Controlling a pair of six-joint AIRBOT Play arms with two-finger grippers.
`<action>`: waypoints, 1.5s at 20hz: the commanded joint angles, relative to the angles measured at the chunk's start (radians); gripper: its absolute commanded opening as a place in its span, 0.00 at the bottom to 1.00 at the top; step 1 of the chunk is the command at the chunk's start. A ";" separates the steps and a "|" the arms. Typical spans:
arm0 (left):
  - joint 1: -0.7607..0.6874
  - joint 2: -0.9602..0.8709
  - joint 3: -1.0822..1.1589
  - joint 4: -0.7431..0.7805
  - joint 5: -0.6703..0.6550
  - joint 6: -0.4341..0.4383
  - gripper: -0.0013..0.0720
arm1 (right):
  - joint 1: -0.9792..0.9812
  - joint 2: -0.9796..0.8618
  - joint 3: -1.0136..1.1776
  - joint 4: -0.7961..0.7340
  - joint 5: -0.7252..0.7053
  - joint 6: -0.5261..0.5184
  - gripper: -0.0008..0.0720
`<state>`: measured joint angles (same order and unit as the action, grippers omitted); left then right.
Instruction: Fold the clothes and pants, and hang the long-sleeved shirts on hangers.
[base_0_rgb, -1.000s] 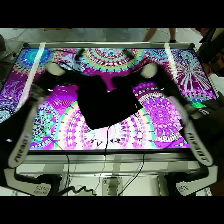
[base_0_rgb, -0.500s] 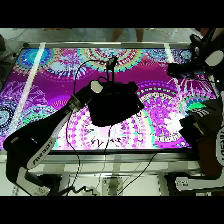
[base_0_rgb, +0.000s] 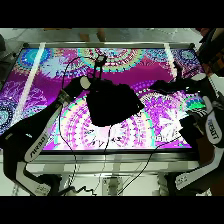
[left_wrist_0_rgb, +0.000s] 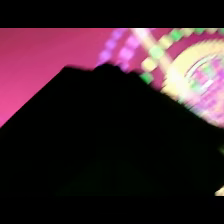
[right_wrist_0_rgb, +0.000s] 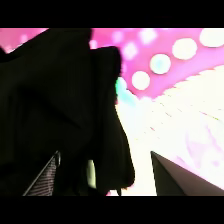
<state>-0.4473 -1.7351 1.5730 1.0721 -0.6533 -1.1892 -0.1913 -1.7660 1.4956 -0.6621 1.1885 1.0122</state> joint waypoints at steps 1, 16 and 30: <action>0.025 -0.031 0.000 0.215 -0.167 -0.004 0.03 | 0.091 -0.060 -0.012 0.053 -0.093 -0.061 0.97; -0.304 -0.120 0.000 -0.199 -0.367 0.052 0.03 | 0.254 -0.120 0.016 -0.237 -0.278 0.001 0.96; -0.285 -0.105 0.000 -0.146 -0.488 0.052 0.03 | 0.201 -0.383 0.197 0.058 0.233 0.255 0.92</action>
<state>-0.7555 -1.8477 1.5738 0.8970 -1.1271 -1.1370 0.0071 -2.0892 1.6844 -0.7162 1.2572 1.2533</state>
